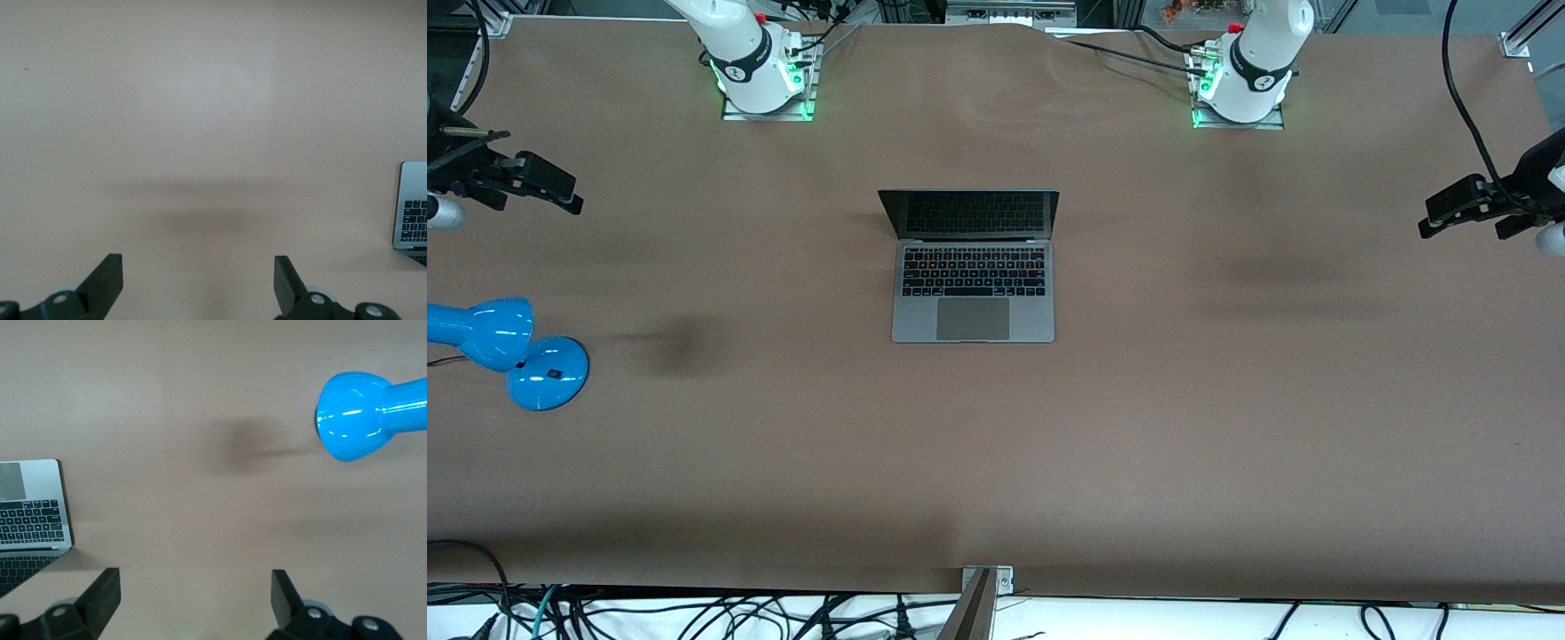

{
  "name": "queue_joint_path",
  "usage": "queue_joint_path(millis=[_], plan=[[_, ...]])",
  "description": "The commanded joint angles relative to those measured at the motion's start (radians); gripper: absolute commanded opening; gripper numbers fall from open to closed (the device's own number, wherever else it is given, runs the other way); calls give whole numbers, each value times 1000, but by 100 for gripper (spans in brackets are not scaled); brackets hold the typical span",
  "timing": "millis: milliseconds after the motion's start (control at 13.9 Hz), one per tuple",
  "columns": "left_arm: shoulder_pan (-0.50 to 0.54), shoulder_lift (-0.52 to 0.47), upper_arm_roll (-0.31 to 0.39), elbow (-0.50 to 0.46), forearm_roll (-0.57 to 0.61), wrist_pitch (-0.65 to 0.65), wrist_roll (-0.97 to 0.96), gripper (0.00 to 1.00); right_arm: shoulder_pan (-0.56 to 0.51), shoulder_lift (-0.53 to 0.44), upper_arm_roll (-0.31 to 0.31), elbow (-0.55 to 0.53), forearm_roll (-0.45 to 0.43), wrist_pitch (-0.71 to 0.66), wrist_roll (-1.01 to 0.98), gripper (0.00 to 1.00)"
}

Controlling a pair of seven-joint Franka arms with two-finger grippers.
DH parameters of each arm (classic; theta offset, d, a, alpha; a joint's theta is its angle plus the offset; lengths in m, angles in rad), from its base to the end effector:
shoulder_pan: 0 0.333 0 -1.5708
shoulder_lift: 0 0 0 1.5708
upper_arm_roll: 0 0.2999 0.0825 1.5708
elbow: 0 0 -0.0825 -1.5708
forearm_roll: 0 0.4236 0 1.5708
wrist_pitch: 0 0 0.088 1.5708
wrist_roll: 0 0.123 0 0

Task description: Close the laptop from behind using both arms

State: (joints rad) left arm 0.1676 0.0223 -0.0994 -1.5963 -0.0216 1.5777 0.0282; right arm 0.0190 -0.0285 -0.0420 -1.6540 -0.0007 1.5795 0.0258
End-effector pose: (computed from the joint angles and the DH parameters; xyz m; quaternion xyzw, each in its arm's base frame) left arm 0.5978 0.0387 0.5668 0.9995 0.0203 -0.0198 0.0129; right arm 0.5835 -0.0138 0.5674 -0.9994 0.0244 0.0230 0.0002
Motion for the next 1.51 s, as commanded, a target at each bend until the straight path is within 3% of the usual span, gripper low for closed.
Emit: queue_joint_path(millis=[0, 359, 934, 1150, 1437], plan=[[-5, 15, 4, 36, -9, -15, 25, 100, -1, 2, -1, 13, -9, -13, 0, 100], [-5, 2, 3, 29, -14, -22, 24, 100, -1, 1, 1, 13, -9, -13, 0, 100], [-3, -4, -65, 6, -24, -65, -2, 100, 1, 1, 1, 13, -9, -21, 2, 100], [-2, -7, -68, -11, -90, -88, -33, 100, 1, 1, 2, 13, -9, -21, 2, 100], [-2, -56, -155, -66, -90, -90, -174, 100, 1, -1, 2, 13, -9, -22, 2, 100]])
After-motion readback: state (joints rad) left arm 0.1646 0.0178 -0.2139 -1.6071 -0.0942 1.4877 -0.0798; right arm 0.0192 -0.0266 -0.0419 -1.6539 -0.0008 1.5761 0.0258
